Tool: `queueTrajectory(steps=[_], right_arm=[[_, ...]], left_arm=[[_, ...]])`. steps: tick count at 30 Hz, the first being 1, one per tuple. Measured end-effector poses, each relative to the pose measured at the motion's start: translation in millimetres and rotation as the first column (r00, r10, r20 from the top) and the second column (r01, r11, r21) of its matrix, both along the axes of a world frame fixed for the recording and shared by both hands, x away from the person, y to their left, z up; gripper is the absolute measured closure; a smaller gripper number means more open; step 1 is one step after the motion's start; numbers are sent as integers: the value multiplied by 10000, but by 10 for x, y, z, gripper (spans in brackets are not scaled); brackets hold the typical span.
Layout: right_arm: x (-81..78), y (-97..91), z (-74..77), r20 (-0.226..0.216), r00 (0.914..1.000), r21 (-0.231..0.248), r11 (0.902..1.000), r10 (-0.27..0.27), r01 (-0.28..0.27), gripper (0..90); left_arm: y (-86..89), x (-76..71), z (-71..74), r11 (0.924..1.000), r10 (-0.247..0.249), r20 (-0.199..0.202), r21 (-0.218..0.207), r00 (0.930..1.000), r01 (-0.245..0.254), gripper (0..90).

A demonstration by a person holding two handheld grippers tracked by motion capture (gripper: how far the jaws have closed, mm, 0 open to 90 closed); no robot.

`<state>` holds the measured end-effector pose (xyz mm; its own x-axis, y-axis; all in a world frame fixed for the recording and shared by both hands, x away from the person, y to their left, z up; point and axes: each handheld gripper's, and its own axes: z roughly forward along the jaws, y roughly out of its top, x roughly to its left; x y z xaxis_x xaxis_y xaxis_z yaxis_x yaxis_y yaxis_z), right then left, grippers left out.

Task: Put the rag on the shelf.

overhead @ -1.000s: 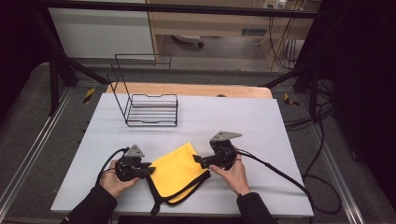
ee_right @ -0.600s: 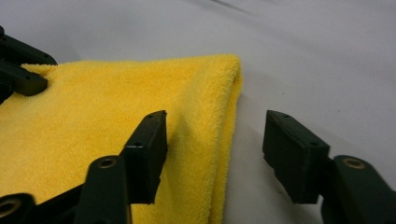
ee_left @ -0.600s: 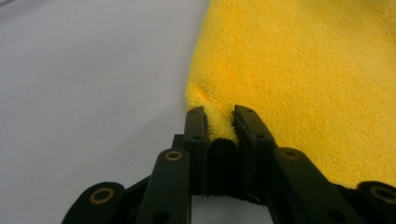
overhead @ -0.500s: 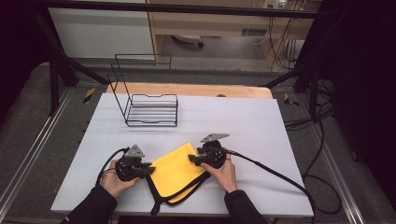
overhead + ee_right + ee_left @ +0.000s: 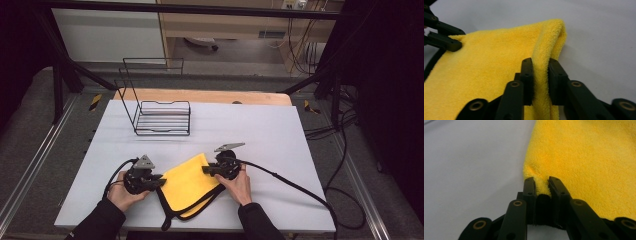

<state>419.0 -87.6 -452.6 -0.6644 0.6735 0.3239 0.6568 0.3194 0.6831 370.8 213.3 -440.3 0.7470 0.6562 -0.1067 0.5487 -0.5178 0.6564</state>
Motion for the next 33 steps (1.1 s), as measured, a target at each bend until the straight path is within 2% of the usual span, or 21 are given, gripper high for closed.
queueTrajectory(steps=[5,8,9,11,12,13,16,20,23,24,25,28,31,33], right_arm=[[3,4,15,98,9999,88,9999,59,-60,821],[7,12,53,559,9983,313,9994,135,-153,830],[7,12,53,559,9983,313,9994,135,-153,830],[23,39,91,827,9964,375,9990,209,-240,831],[58,86,125,1131,9928,322,9986,392,-431,831],[79,116,135,1248,9910,342,9980,483,-530,831],[144,222,129,1403,9864,126,9960,861,-887,829],[197,297,72,1465,9836,-239,9944,1049,-1025,820],[194,304,44,1766,9806,-382,9961,849,-794,724],[194,304,44,1766,9806,-382,9961,849,-794,724],[161,288,92,2059,9758,-386,9970,737,-672,630],[102,221,218,2378,9700,-419,9983,498,-409,493],[18,107,321,2522,9675,-283,9995,176,-108,367],[-16,60,345,2510,9680,-250,9997,53,10,331]], left_arm=[[-9,-12,25,9999,-54,56,94,10000,54,800],[-10,-25,51,9998,-45,79,171,10000,43,811],[-6,-31,63,9998,10,72,178,10000,-11,811],[12,-48,89,9998,112,78,155,9999,-113,814],[22,-63,102,9996,219,62,157,9997,-220,814],[39,-110,119,9989,411,74,202,9991,-413,814],[44,-171,124,9977,604,118,290,9981,-607,812],[21,-226,134,9962,663,356,547,9972,-681,791],[28,-207,140,9963,631,414,555,9971,-654,729],[39,-197,148,9964,669,447,495,9968,-691,729],[53,-184,164,9965,704,492,408,9963,-724,651],[95,-102,286,9950,1000,862,-130,9912,-993,520],[89,-36,352,9944,1040,945,-303,9901,-1016,414],[60,40,393,9943,1019,969,-416,9901,-983,379]])
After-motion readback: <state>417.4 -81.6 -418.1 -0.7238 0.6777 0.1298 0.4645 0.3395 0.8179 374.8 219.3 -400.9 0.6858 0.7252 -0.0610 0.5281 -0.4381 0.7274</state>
